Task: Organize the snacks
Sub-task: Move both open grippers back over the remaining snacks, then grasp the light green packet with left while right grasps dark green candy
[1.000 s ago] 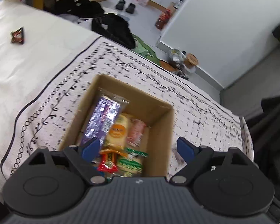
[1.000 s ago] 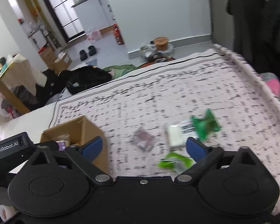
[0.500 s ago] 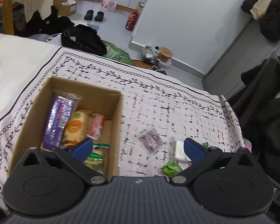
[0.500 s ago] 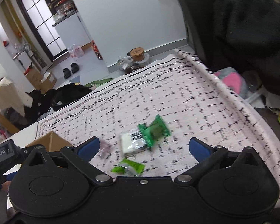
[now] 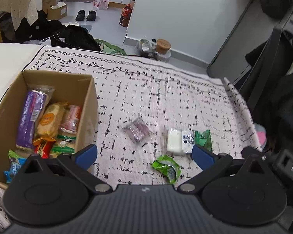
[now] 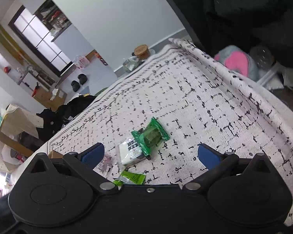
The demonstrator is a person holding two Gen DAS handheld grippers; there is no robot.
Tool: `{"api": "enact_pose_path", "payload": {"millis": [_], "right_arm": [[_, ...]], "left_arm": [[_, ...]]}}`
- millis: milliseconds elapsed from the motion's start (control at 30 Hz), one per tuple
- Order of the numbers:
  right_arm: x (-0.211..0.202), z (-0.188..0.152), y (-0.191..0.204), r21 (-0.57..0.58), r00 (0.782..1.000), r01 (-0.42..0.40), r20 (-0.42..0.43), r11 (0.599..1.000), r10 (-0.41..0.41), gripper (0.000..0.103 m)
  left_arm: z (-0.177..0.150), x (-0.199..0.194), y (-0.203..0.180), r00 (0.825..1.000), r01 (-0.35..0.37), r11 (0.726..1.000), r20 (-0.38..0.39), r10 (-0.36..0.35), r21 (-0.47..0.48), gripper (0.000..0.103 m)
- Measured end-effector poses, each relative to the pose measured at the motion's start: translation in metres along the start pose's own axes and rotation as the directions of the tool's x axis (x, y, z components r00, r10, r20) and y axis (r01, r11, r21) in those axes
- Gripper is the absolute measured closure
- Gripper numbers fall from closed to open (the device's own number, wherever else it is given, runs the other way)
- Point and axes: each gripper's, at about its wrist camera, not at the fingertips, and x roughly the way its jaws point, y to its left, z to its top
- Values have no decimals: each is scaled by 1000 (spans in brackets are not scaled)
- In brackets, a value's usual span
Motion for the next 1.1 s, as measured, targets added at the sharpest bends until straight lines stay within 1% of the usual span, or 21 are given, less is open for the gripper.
{"api": "enact_pose_path", "payload": {"millis": [167,300,467,567,667,833,900,967,1000,1033,1067,1100], "right_arm": [[16,-1,-5,15,999,2,-35,1000,-1,0],[28,-1,-12,35,997,7,-73,999,-5,2],[40,1,-27,118,994,-19,-105,993,31,9],[48,1,-33,155,992,-31,-116,987,50,14],[55,1,-35,177,990,-45,-122,983,68,17],[66,1,-36,204,987,-68,-127,977,95,18],[70,1,-35,216,986,-78,-127,973,107,18],[74,1,-35,230,986,-83,-120,970,113,18],[77,1,-35,239,986,-85,-120,967,116,18],[78,2,-35,247,985,-91,-118,965,123,19],[80,2,-35,255,985,-95,-114,962,128,19],[81,2,-34,261,986,-96,-110,961,128,19]], "left_arm": [[-8,17,-9,1000,-10,1000,-21,10,1,0],[-13,36,-13,998,-6,1000,-62,5,-20,2],[-19,54,-16,996,4,998,-86,-9,-55,3],[-22,64,-20,996,11,998,-92,-17,-67,7],[-25,77,-23,992,17,996,-120,-28,-89,14],[-30,96,-24,986,23,992,-159,-43,-126,29],[-32,100,-25,986,21,991,-159,-42,-132,32],[-33,101,-28,990,1,994,-139,-16,-107,46],[-33,102,-30,990,-11,996,-138,-2,-92,61],[-32,102,-30,990,-5,996,-138,-8,-94,70],[-31,101,-29,990,2,995,-141,-16,-99,71],[-31,101,-29,989,4,995,-145,-18,-96,75]]}}
